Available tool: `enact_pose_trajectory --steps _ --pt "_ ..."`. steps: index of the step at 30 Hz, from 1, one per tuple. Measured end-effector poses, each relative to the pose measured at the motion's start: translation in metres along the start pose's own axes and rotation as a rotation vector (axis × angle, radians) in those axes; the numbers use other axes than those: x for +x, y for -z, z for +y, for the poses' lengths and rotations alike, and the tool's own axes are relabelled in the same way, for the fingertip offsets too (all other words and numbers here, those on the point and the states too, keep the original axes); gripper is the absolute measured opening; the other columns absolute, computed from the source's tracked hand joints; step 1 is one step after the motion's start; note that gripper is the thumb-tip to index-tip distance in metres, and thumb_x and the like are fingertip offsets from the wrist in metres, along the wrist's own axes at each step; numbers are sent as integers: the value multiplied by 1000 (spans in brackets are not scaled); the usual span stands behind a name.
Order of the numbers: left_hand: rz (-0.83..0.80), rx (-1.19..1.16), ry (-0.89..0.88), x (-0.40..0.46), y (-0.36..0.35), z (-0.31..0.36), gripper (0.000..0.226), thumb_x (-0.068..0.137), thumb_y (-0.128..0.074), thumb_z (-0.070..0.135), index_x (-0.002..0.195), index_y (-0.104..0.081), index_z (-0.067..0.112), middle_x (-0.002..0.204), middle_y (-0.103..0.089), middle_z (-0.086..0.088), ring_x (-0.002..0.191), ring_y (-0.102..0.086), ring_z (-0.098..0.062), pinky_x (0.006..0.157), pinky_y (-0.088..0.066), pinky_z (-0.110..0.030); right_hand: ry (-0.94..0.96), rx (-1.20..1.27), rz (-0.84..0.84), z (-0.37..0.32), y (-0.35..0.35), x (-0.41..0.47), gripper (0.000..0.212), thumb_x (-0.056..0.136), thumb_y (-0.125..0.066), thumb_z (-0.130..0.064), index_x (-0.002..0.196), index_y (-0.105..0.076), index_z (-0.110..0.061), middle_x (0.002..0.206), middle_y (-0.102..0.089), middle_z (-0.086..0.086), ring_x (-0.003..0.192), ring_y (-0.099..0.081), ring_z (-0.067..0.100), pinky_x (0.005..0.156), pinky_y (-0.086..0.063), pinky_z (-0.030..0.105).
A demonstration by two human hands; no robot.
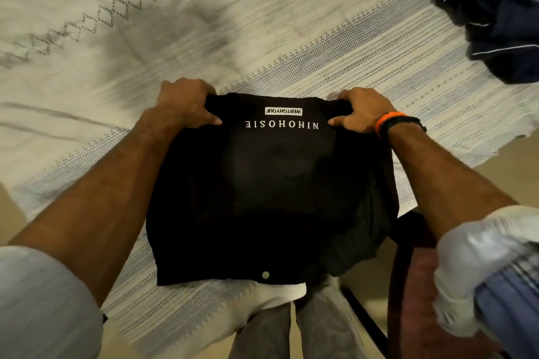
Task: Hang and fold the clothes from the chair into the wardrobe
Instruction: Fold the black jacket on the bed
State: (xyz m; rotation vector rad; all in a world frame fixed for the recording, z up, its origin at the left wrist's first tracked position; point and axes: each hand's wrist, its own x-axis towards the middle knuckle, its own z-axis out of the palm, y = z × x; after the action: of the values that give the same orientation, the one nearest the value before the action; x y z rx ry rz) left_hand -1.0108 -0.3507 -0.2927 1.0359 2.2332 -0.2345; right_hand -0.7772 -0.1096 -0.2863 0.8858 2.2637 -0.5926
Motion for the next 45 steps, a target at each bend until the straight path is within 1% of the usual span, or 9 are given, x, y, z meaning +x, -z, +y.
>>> enact_pose_trajectory --steps 5,15,20,25,30,34,38,42,45 --pt "134 6 61 -23 24 3 46 84 -70 51 116 -63 19 109 -66 -12 107 -59 -35 94 -41 -45 14 -95 126 -9 25 -19 47 88 -68 -47 129 -60 -24 124 -64 10 120 -55 34 95 -44 45" --pt "702 -149 88 -66 109 -6 32 82 -75 33 105 -68 13 93 -71 -19 95 -64 -42 95 -36 -45 172 -59 627 -49 127 -42 33 89 -66 -35 117 -64 -16 105 -70 18 103 -60 42 85 -43 45" --pt "722 -220 18 -111 55 -3 22 74 -77 22 94 -74 16 85 -74 -10 81 -68 -33 85 -49 -44 263 -37 705 -38 75 -85 26 76 -69 -25 102 -69 -17 89 -70 12 89 -61 38 82 -39 43" --pt "599 -163 -4 -143 -40 8 33 62 -78 -1 90 -67 14 96 -68 -7 92 -61 -32 85 -43 -46 269 -171 599 -10 -16 -111 48 48 -75 2 91 -62 -16 93 -64 5 85 -57 32 76 -34 38" --pt "392 -31 21 -153 -109 20 38 67 -80 1 100 -67 12 111 -63 -10 103 -57 -33 84 -46 -47 178 -323 497 4 -88 -110 39 64 -69 8 96 -61 -13 102 -56 11 86 -54 33 75 -42 43" --pt "300 -138 73 -154 -108 30 48 67 -72 11 114 -64 15 120 -60 -9 110 -55 -31 92 -43 -47 119 -262 385 -5 -93 -115 45 63 -70 -24 106 -61 -14 111 -54 10 97 -52 31 83 -40 44" --pt "600 -294 -9 -136 -78 50 48 76 -58 31 121 -61 15 122 -62 -8 110 -58 -27 93 -42 -43 181 -27 636 -41 -74 -114 63 67 -57 -54 116 -60 -14 118 -57 8 106 -54 28 86 -40 42" --pt "577 -166 19 -87 -70 72 78 86 -47 61 149 -36 15 156 -29 -15 145 -27 -34 114 -22 -55 231 -38 658 -80 -77 -75 83 84 -47 -67 149 -38 -15 156 -33 13 145 -29 29 115 -25 49" --pt "502 -93 17 -62 -87 72 86 90 -34 71 157 -15 20 164 -10 -16 151 -6 -35 117 -6 -63 228 -124 594 -81 -93 -47 89 89 -34 -74 157 -20 -20 165 -9 14 152 -6 31 120 -6 59"
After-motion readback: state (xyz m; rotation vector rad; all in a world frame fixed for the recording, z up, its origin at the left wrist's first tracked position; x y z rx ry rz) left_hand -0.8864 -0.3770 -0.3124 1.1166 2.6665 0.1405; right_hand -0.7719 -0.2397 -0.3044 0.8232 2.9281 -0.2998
